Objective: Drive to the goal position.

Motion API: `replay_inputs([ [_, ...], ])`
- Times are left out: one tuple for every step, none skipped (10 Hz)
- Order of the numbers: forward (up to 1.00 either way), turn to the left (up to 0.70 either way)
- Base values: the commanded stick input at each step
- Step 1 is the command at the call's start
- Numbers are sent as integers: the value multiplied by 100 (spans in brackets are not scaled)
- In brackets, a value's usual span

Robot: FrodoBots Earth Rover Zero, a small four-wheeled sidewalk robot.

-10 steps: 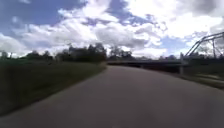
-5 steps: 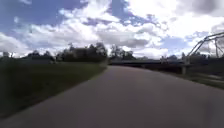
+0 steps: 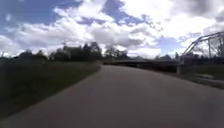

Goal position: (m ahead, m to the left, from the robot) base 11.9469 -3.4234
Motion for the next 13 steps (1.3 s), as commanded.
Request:
replay_inputs([
  [100,0],
  [100,0],
  [100,0],
  [100,0],
  [100,0],
  [100,0],
  [100,0],
  [100,0],
  [100,0],
  [100,0],
  [100,0],
  [100,0],
  [100,0],
])
